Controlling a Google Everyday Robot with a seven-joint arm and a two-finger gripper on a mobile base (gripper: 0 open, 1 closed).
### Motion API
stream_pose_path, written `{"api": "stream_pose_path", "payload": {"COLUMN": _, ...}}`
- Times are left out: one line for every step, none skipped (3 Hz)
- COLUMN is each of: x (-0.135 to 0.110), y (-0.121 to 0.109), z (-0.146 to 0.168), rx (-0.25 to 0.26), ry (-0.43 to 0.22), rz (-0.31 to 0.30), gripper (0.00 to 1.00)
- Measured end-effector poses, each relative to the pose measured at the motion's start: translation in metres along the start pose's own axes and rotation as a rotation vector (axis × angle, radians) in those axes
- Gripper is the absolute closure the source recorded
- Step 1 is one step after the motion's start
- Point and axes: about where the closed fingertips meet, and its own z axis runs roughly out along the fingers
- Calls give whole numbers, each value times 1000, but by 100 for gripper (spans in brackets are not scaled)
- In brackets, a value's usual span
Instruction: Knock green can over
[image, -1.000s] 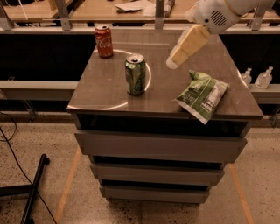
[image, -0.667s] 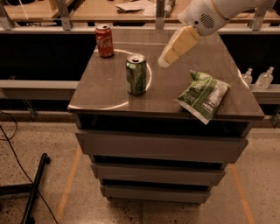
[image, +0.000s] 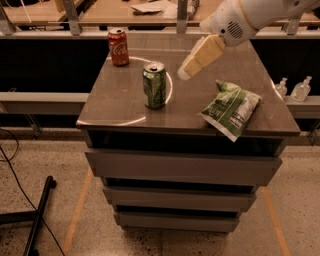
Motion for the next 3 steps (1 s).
{"api": "stream_pose_path", "payload": {"x": 0, "y": 10, "z": 40, "rx": -110, "ry": -173, "rz": 68, "gripper": 0}}
{"api": "stream_pose_path", "payload": {"x": -5, "y": 26, "z": 77, "rx": -204, "ry": -371, "rz": 121, "gripper": 0}}
{"api": "stream_pose_path", "payload": {"x": -9, "y": 32, "z": 89, "rx": -228, "ry": -457, "rz": 139, "gripper": 0}}
